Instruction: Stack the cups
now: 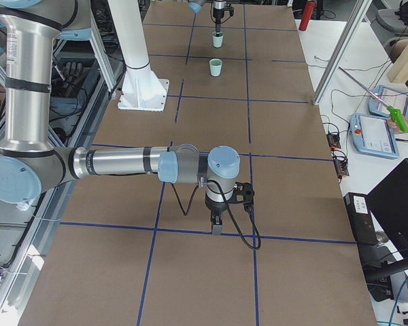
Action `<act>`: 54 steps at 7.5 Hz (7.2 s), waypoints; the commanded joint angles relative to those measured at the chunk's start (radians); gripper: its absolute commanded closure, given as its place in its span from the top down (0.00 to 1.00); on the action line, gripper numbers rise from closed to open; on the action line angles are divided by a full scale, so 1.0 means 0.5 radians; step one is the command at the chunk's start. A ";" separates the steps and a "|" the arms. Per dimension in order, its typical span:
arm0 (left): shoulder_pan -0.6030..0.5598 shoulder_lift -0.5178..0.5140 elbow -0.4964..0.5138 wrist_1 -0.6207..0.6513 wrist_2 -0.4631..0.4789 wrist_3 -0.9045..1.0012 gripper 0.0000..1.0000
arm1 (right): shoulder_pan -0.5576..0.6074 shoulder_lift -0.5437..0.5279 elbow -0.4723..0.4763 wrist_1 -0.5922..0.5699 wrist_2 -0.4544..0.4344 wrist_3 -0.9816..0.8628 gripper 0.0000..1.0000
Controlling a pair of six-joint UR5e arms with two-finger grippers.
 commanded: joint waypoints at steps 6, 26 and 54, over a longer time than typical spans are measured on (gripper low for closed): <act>-0.060 0.075 -0.372 0.143 -0.022 -0.152 0.00 | 0.000 0.000 0.000 0.002 0.000 0.000 1.00; 0.440 -0.959 -0.429 1.089 0.109 -1.032 0.00 | 0.000 0.000 0.000 0.002 0.000 0.000 1.00; -1.232 -0.278 0.185 1.257 -0.136 2.109 1.00 | 0.000 0.000 0.000 -0.001 0.000 0.000 1.00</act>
